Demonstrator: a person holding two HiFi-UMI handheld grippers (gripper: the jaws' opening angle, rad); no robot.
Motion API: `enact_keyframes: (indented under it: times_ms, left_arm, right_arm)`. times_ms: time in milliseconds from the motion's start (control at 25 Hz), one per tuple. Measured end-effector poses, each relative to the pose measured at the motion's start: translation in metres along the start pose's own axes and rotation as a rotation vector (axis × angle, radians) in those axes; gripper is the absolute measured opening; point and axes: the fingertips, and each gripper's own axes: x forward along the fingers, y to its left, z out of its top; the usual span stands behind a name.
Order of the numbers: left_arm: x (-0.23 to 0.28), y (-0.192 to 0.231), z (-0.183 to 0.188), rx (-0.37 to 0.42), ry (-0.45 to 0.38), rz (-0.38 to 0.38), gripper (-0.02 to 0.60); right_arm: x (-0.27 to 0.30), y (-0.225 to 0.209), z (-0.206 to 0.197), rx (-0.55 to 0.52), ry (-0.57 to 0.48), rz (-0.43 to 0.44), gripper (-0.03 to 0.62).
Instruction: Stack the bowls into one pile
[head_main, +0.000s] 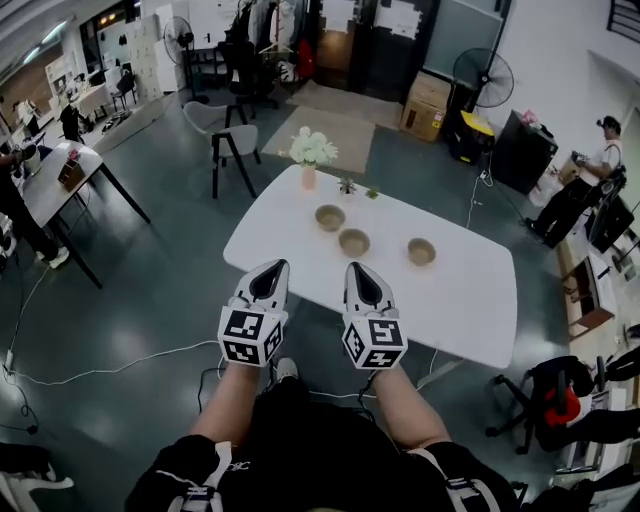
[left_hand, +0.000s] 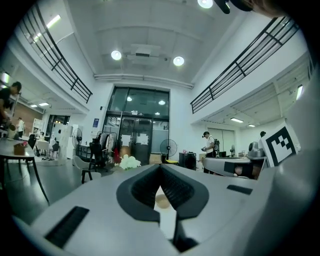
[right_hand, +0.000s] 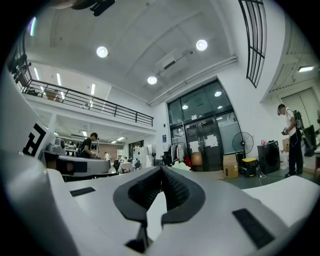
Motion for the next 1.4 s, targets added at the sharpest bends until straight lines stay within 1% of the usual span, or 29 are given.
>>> enact_keyframes:
  times_ms: [160, 280, 440, 560, 720, 800, 840, 920, 1000, 1120, 1200, 1280, 1400]
  left_arm:
    - [0.068, 0.050, 0.013, 0.008, 0.006, -0.012, 0.012]
    - [0.116, 0.087, 0.022, 0.012, 0.011, -0.025, 0.012]
    - [0.182, 0.125, 0.027, 0.021, 0.036, -0.051, 0.012]
    - [0.223, 0.141, 0.025, 0.022, 0.057, -0.061, 0.012]
    - [0.256, 0.148, 0.018, 0.012, 0.057, -0.035, 0.012]
    - [0.268, 0.150, 0.016, 0.009, 0.050, -0.014, 0.012]
    - [0.272, 0.151, 0.016, 0.005, 0.043, -0.005, 0.012]
    - [0.278, 0.155, 0.017, -0.010, 0.031, 0.011, 0.012]
    - [0.280, 0.160, 0.017, -0.017, 0.025, 0.031, 0.012]
    - [0.282, 0.167, 0.011, -0.016, 0.038, 0.058, 0.012]
    - [0.281, 0.173, 0.004, -0.023, 0.054, 0.078, 0.012]
    - [0.278, 0.180, -0.005, -0.036, 0.072, 0.088, 0.012]
    - [0.273, 0.188, -0.020, -0.050, 0.099, 0.095, 0.012]
  right_arm:
    - [0.085, -0.015, 0.004, -0.005, 0.022, 0.000, 0.014]
    - [0.144, -0.025, 0.008, -0.040, 0.025, 0.001, 0.014]
    - [0.214, -0.050, 0.012, -0.060, 0.034, -0.013, 0.014]
    - [0.252, -0.069, 0.013, -0.063, 0.034, -0.019, 0.015]
    - [0.282, -0.088, 0.004, -0.072, 0.041, 0.009, 0.014]
    - [0.296, -0.095, 0.000, -0.101, 0.048, 0.052, 0.015]
    - [0.303, -0.095, -0.003, -0.128, 0.057, 0.090, 0.018]
    - [0.320, -0.094, -0.018, -0.193, 0.110, 0.172, 0.114]
    - [0.339, -0.093, -0.040, -0.272, 0.192, 0.217, 0.179]
    - [0.361, -0.095, -0.087, -0.418, 0.327, 0.232, 0.187]
    - [0.371, -0.097, -0.120, -0.491, 0.422, 0.235, 0.187]
    - [0.383, -0.097, -0.153, -0.538, 0.516, 0.237, 0.187]
    - [0.395, -0.096, -0.202, -0.589, 0.671, 0.267, 0.189]
